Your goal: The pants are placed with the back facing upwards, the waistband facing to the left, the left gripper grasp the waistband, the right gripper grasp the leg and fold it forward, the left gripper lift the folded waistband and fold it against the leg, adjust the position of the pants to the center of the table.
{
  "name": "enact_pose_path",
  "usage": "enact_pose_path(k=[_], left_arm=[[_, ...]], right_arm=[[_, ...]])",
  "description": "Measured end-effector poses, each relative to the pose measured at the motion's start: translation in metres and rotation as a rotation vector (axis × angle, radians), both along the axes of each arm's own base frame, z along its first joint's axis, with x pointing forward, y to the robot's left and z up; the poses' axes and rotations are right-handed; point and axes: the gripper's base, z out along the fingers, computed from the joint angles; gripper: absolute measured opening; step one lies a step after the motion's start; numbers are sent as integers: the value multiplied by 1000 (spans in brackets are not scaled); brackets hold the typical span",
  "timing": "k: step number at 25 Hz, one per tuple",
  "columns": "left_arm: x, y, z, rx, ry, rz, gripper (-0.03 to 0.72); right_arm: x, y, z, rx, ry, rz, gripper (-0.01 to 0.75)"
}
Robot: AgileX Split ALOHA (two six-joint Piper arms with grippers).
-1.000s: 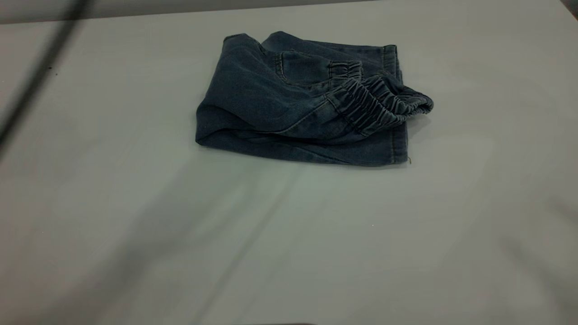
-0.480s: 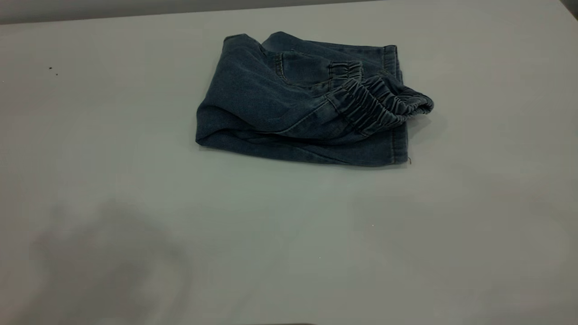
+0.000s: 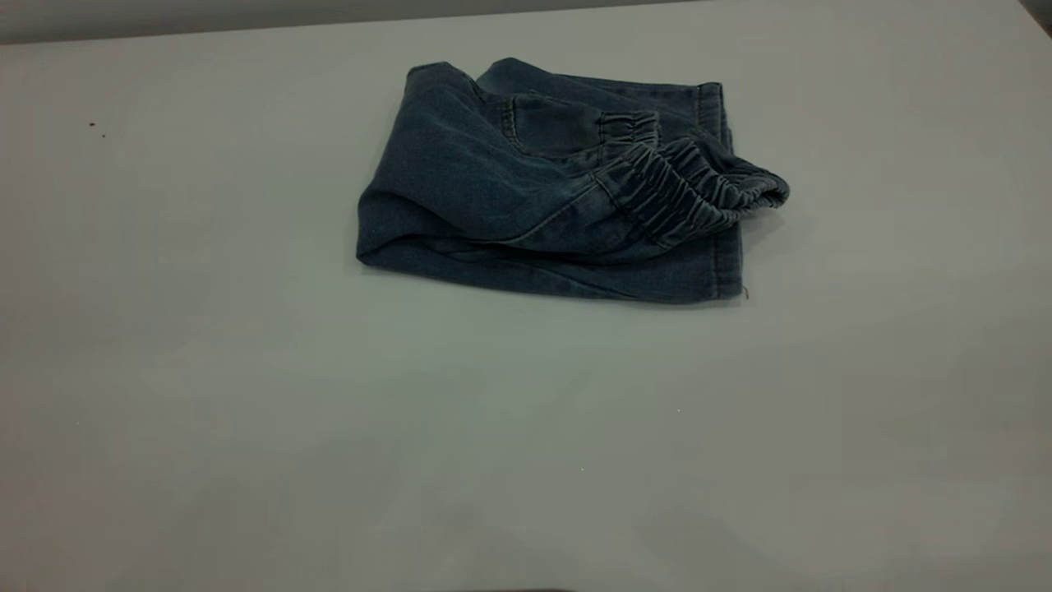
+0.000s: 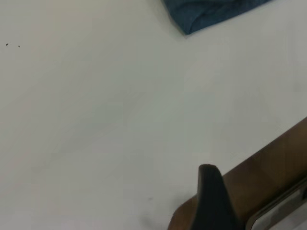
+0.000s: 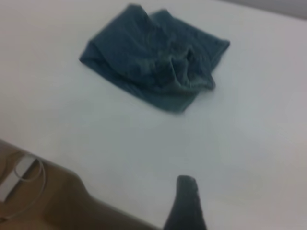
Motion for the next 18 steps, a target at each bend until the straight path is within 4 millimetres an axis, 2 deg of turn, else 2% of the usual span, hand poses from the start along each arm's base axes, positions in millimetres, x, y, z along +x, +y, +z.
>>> enact_pose_path(k=[7,18], left_arm=[[-24,15,-30,-17,-19,-2,421],[-24,6,-75,-31,115,-36,421]], right_arm=[[11,-6,-40,-50,23,-62,495],[17,-7,-44,-23,1,-97,495]])
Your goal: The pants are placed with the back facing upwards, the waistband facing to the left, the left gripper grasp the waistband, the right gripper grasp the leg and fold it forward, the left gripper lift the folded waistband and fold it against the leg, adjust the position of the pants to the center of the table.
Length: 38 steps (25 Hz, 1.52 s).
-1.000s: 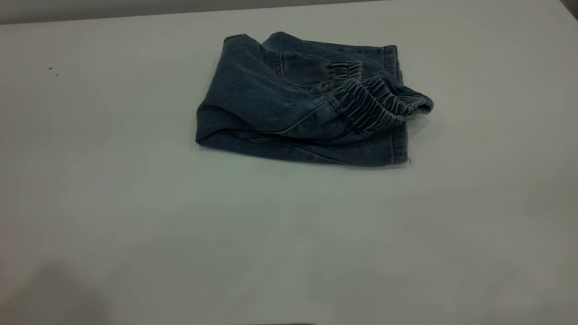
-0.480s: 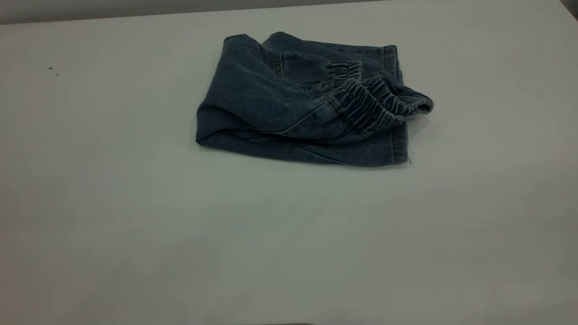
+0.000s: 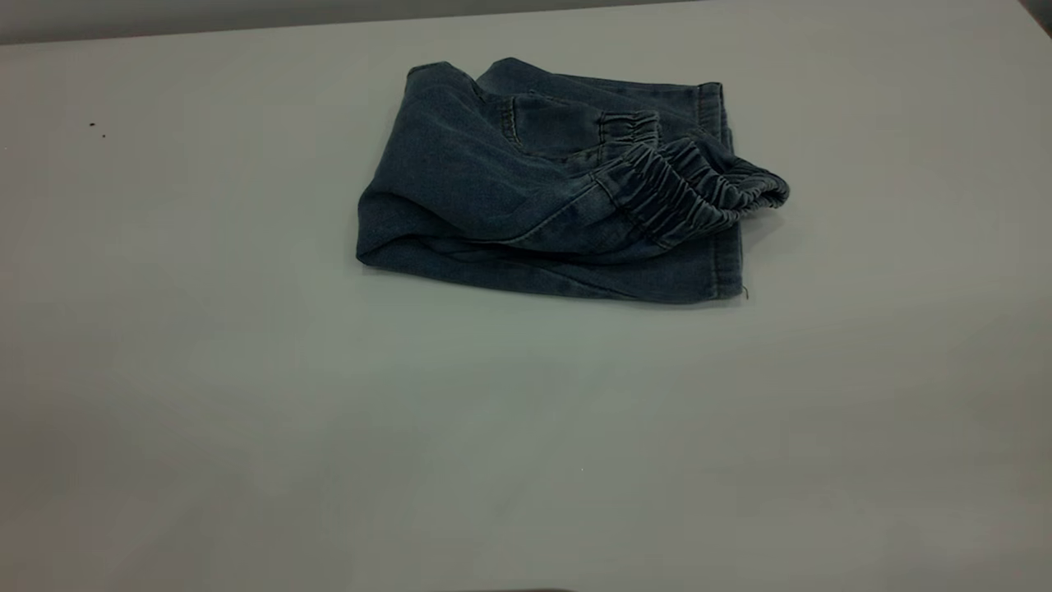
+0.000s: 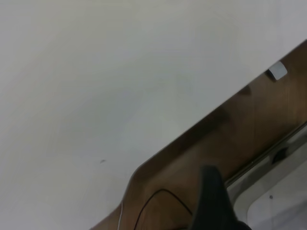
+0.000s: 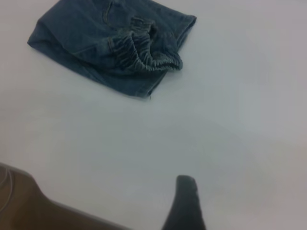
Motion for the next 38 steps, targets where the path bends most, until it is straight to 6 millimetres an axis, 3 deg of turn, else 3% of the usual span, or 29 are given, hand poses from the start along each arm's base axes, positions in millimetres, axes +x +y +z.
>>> enact_pose_path(k=[5,22,27,32,38], left_arm=[[1,-2,-21,23,58,-1,421],[1,-2,-21,13,54,10,421],[-3,11,-18,-37,-5,239,421],[-27,23,-14,-97,-183,505,421],[-49,24,-15,-125,-311,593,421]], right_arm=[[0,0,0,3,0,-2,495],[0,0,0,4,0,-3,495],[0,0,0,4,0,-3,495],[0,0,0,7,0,-24,495],[1,2,0,19,0,-37,495]])
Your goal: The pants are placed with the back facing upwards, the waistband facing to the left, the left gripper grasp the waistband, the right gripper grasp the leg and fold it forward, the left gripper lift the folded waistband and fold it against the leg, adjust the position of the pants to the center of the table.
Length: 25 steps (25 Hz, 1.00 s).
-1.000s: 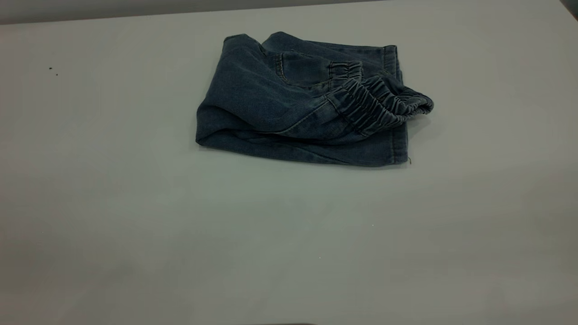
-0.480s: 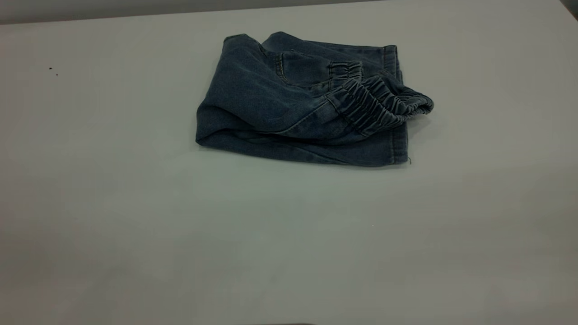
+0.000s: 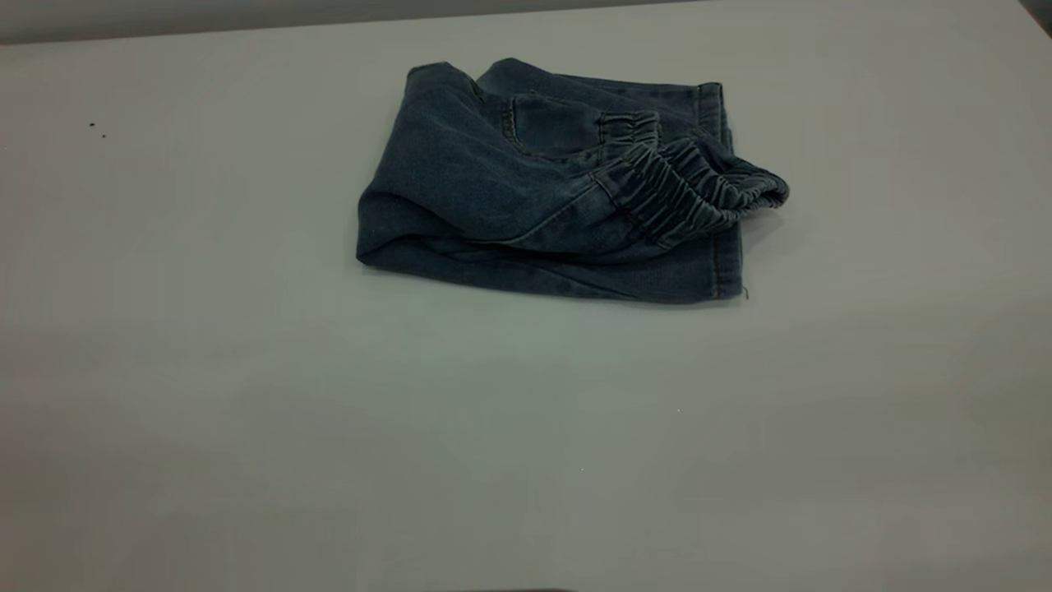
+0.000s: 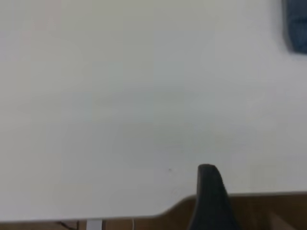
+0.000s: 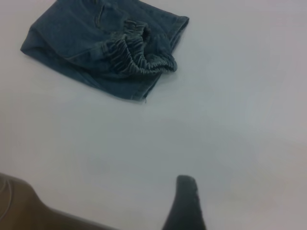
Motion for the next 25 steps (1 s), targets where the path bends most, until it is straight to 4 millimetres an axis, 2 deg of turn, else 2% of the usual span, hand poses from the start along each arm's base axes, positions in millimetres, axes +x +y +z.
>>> enact_pose_path(k=[18,25], left_arm=[[0,0,0,0,5,0,421],[0,0,0,0,5,0,421]], right_arm=[[0,0,0,6,2,0,495],[2,-15,-2,-6,19,-190,495]])
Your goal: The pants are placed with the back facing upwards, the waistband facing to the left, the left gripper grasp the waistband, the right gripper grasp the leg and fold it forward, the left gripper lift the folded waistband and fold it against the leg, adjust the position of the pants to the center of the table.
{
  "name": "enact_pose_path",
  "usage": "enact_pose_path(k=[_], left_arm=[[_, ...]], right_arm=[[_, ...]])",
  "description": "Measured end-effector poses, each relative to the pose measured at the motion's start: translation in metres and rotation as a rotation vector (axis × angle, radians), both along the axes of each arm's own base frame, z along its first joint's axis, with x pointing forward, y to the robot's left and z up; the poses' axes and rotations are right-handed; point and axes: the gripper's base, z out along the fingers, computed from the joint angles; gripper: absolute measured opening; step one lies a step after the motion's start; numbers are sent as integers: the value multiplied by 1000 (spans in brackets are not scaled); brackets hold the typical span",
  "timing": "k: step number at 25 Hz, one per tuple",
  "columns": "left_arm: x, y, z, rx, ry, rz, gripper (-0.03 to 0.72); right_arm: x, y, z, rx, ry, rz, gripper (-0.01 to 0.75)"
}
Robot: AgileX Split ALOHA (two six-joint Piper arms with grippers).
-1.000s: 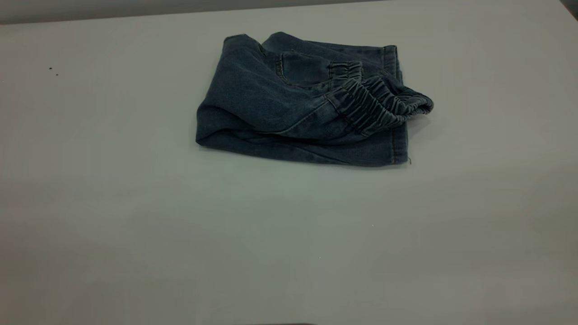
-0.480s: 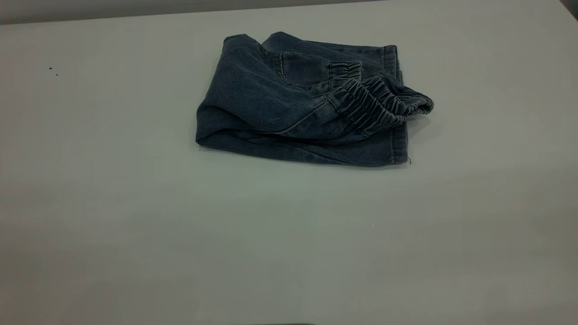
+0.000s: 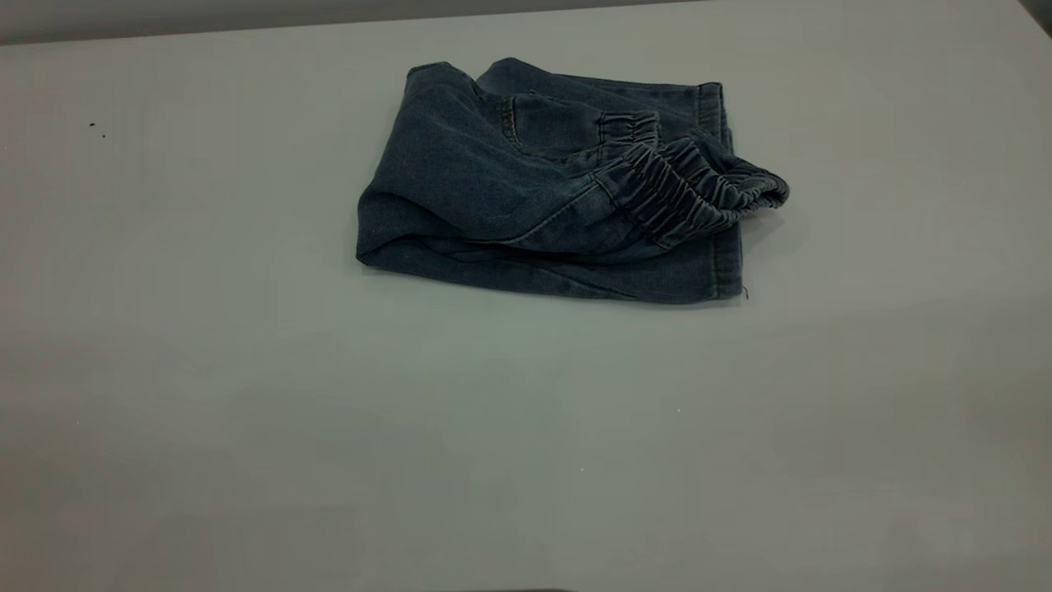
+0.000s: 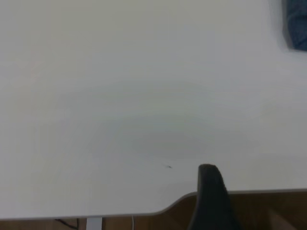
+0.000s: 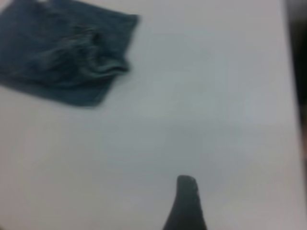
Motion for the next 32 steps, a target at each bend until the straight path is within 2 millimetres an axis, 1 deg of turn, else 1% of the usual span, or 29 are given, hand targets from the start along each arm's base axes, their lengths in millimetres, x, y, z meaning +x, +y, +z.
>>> enact_pose_path(k=[32], left_arm=[[0,0,0,-1,0,2,421]], right_arm=[[0,1,0,10,-4,7,495]])
